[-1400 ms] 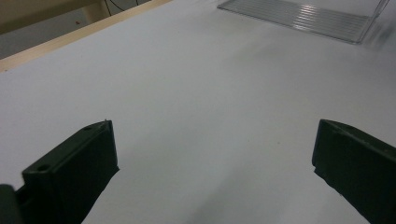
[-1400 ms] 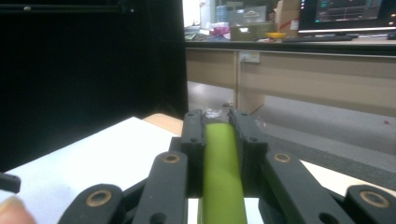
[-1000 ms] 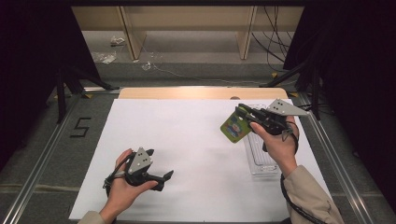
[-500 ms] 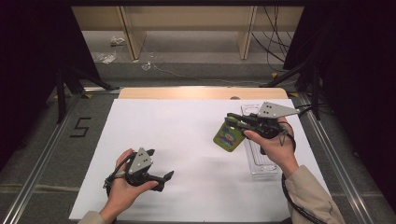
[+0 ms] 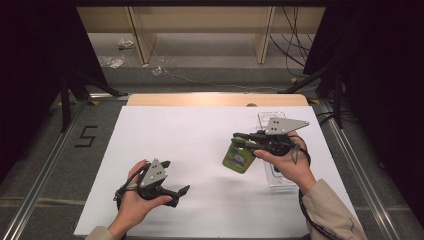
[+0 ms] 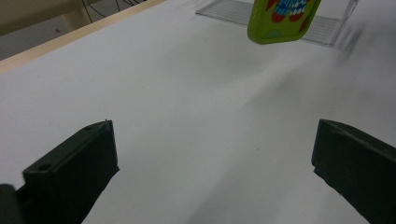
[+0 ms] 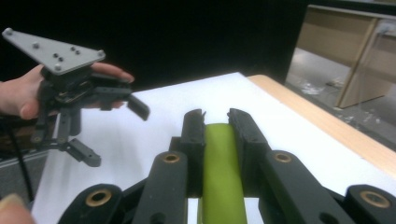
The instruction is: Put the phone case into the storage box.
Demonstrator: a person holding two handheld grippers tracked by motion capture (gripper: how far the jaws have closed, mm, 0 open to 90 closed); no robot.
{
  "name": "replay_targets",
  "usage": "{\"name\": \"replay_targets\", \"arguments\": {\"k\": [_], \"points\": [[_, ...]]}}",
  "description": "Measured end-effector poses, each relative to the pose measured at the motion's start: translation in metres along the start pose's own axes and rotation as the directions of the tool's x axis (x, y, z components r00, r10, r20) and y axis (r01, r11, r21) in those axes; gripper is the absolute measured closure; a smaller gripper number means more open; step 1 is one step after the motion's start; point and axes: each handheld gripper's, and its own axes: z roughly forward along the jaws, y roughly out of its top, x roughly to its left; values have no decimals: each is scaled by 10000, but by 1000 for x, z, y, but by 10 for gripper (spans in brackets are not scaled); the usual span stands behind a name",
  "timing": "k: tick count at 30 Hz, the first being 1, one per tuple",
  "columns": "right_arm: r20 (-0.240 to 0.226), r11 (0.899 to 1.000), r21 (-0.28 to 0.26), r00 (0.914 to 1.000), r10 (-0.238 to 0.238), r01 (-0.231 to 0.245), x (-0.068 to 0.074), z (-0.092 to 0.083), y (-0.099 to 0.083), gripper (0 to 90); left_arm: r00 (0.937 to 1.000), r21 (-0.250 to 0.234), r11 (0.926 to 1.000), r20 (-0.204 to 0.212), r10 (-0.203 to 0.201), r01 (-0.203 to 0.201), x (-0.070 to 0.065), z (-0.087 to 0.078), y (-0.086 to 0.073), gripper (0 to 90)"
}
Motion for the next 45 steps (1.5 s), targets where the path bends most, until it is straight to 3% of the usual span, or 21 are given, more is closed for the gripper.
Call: {"name": "replay_targets", "arguments": {"k": [10, 16, 24, 35, 45], "points": [[-796, 9994, 334, 9968, -108, 135, 15, 13, -3, 776, 9966, 5, 9992, 721, 391, -392, -13, 17, 14, 13], [-1158, 9988, 452, 9932, -137, 190, 24, 20, -4, 776, 9935, 115, 9990, 1056, 425, -439, -17, 26, 16, 24], [-1446, 9984, 515, 9894, -135, 211, 31, 26, -5, 775, 9848, 28, 9974, 1589, 704, -717, -24, 36, 23, 83], [-1601, 9984, 536, 9871, -84, 172, 33, 29, -7, 776, 9691, -26, 9931, 2181, 1151, -1174, -36, 59, 33, 244], [-1764, 9986, 524, 9843, 13, 81, 35, 32, -8, 776, 9570, -185, 9937, 2680, 1112, -1102, -40, 67, 37, 454]]}}
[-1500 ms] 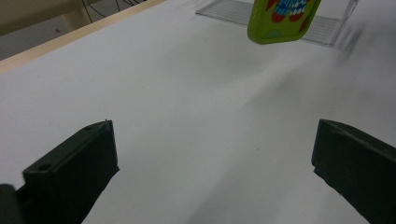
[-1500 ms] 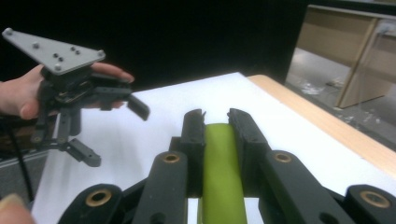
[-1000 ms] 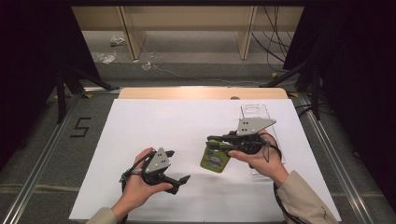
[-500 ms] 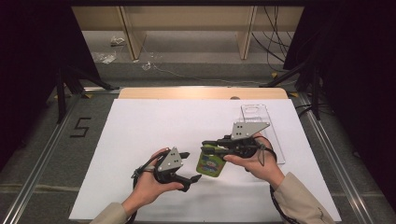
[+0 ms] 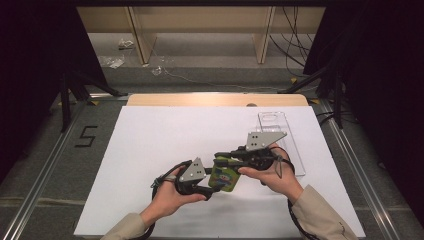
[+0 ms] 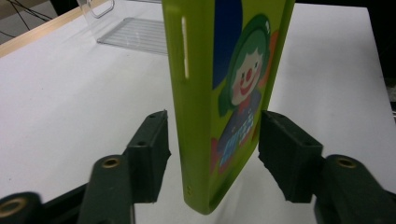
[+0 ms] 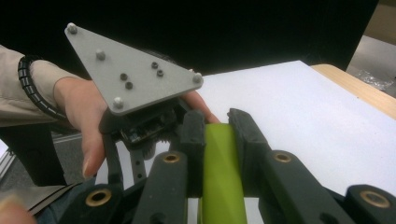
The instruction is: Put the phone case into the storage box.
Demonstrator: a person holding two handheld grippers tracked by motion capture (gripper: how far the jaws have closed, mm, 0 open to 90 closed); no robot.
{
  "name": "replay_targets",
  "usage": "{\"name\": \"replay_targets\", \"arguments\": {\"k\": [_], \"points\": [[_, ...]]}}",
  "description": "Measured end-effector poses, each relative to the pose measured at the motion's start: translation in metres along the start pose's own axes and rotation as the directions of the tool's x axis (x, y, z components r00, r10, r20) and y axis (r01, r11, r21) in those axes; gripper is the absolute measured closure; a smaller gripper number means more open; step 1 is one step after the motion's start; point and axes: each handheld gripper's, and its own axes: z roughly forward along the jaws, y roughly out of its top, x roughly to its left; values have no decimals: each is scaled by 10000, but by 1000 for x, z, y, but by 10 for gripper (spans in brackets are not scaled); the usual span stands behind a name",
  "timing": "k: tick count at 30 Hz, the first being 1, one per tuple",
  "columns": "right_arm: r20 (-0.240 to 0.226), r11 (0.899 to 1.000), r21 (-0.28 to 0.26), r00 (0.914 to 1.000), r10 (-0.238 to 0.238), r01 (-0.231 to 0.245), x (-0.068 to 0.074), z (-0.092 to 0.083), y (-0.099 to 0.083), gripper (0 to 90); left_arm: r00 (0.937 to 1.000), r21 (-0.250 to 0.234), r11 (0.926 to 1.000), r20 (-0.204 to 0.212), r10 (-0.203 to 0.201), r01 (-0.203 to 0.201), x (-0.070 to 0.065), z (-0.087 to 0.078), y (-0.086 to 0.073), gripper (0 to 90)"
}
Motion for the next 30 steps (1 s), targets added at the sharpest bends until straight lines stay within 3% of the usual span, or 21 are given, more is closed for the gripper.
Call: {"name": "replay_targets", "arguments": {"k": [6, 18, 25, 30], "points": [[-133, 10000, 25, 9999, 30, -30, 1, 2, -1, 776, 9999, -80, 10000, 169, 30, -29, 1, 0, 0, 581], [-614, 9996, -137, 9978, 236, -245, 1, 4, -2, 775, 9981, 13, 9991, 440, -420, 420, 4, -6, 0, 761], [-696, 9991, -249, 9971, 316, -334, 0, 4, -3, 761, 9962, 170, 9971, 427, -753, 747, 3, -7, 2, 770], [-492, 9990, -343, 9984, 268, -285, -1, 3, -4, 707, 9920, 237, 9936, 594, -1116, 1103, 3, -7, 2, 771]]}}
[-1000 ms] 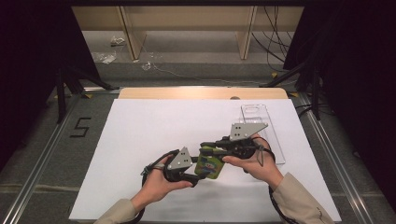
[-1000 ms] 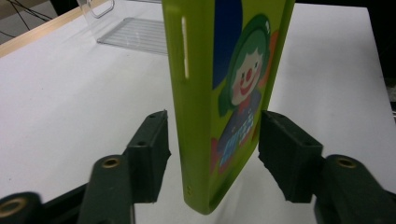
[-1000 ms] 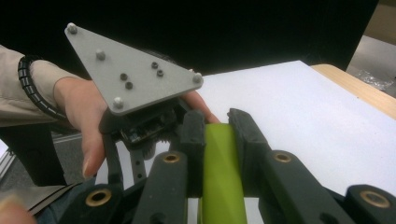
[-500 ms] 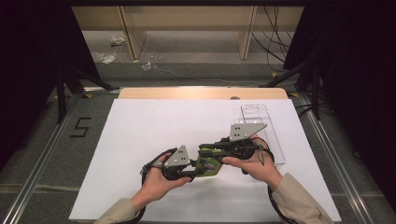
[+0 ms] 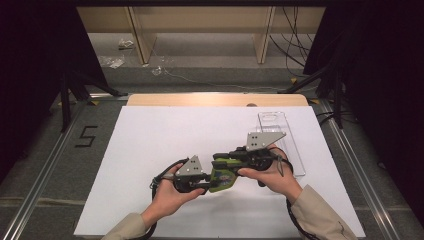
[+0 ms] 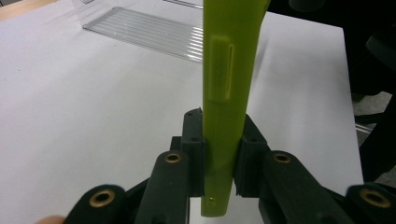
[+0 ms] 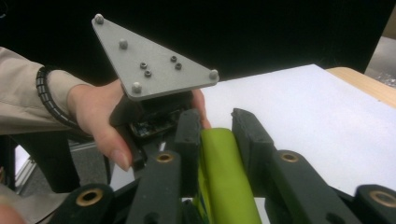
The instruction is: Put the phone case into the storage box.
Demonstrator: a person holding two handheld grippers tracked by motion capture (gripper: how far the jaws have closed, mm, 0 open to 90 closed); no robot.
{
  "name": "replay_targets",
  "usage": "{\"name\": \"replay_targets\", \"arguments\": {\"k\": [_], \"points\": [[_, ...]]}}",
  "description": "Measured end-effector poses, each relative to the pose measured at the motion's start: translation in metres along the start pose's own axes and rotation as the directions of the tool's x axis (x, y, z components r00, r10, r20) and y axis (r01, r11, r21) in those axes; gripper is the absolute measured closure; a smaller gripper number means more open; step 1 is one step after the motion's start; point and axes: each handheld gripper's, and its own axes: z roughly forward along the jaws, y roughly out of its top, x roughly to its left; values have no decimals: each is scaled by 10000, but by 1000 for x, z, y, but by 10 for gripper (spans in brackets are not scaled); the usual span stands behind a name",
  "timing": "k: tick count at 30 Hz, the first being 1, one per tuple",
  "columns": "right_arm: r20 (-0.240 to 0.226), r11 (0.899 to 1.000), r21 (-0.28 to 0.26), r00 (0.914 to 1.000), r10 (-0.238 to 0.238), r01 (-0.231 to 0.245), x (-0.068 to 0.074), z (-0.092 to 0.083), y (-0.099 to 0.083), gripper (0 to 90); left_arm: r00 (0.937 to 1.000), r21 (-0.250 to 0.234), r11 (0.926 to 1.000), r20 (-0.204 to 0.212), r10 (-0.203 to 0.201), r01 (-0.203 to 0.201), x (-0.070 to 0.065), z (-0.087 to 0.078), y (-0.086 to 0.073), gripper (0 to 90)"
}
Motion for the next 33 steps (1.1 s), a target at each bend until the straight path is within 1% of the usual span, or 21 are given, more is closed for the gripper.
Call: {"name": "replay_targets", "arguments": {"k": [4, 5, 7, 9, 11, 14, 16, 20, 21, 24, 28, 33], "points": [[562, 9998, -66, 9983, -173, 177, 0, 0, 0, 542, 9998, 54, 10000, -175, 81, -80, 0, -2, 1, 771], [652, 9998, -101, 9978, -146, 153, -1, 0, -1, 503, 9997, 41, 9999, -244, 94, -93, 0, -3, 1, 771], [942, 9995, -304, 9955, -33, 62, -2, -1, -1, 391, 9995, 18, 10000, -330, 31, -30, 0, -4, 1, 771], [1191, 9988, -483, 9928, 118, -61, -4, -3, -3, 337, 9987, 0, 10000, -507, -5, 5, 0, -5, 1, 771], [1496, 9968, -779, 9884, 278, -163, -5, -5, -5, 298, 9975, 8, 10000, -699, -35, 36, 1, -7, 1, 771], [1824, 9932, -1119, 9818, 522, -320, -5, -8, -7, 227, 9951, -12, 9998, -968, -187, 187, 3, -9, 1, 771], [1950, 9905, -1300, 9783, 703, -452, -6, -9, -9, 182, 9930, -30, 9995, -1135, -324, 322, 3, -10, 1, 771], [2403, 9850, -1621, 9657, 979, -595, -5, -10, -13, 158, 9885, -50, 9988, -1431, -480, 478, 6, -11, 0, 771], [2506, 9845, -1655, 9630, 988, -580, -5, -10, -14, 154, 9866, -78, 9985, -1538, -545, 539, 6, -12, 0, 771], [2748, 9846, -1658, 9562, 1006, -559, -4, -10, -14, 122, 9832, -135, 9977, -1693, -677, 664, 8, -13, -1, 770], [2860, 9835, -1671, 9513, 1150, -686, -4, -8, -17, 77, 9757, -268, 9958, -1994, -908, 872, 10, -14, -2, 770], [2950, 9841, -1603, 9477, 1222, -770, -3, -6, -20, 47, 9722, -345, 9945, -2097, -1041, 991, 10, -15, -1, 770]]}}
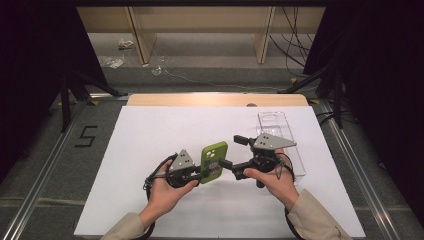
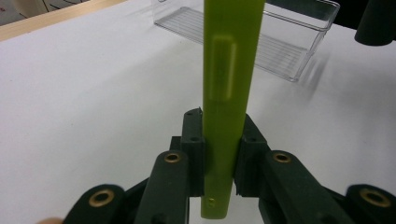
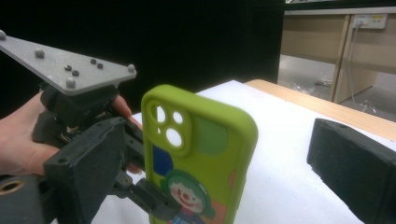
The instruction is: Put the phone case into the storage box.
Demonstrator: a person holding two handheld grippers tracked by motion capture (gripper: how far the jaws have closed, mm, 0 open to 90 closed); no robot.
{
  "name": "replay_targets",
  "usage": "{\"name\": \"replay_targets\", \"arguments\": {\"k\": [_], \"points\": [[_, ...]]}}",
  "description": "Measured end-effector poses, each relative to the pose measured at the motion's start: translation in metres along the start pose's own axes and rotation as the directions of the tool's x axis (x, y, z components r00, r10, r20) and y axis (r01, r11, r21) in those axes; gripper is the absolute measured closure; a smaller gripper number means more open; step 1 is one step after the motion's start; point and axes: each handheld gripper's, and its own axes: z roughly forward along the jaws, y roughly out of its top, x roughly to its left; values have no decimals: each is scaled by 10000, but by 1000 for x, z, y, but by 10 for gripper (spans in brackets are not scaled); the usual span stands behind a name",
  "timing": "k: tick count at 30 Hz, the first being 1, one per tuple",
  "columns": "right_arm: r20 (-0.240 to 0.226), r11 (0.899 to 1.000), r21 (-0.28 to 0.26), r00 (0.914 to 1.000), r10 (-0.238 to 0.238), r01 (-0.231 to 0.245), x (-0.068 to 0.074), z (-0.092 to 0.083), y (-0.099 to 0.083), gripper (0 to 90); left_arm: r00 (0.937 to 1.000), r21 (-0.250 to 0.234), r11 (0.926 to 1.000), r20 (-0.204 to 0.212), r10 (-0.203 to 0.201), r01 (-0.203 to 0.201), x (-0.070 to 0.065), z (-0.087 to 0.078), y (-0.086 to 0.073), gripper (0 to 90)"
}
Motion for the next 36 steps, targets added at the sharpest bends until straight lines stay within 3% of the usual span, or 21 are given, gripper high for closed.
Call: {"name": "replay_targets", "arguments": {"k": [8, 24, 36], "points": [[194, 9998, -90, 9996, 181, -180, 3, 2, -4, 13, 9995, -95, 9996, -189, -252, 251, 1, 0, 0, 770], [600, 9997, -40, 9979, 250, -248, 8, 5, -11, 13, 9987, -206, 9996, -485, -182, 173, -2, 1, 1, 770], [813, 9996, -78, 9963, 270, -265, 11, 9, -12, 14, 9975, -217, 9990, -579, -396, 384, -3, 5, 1, 769]]}}
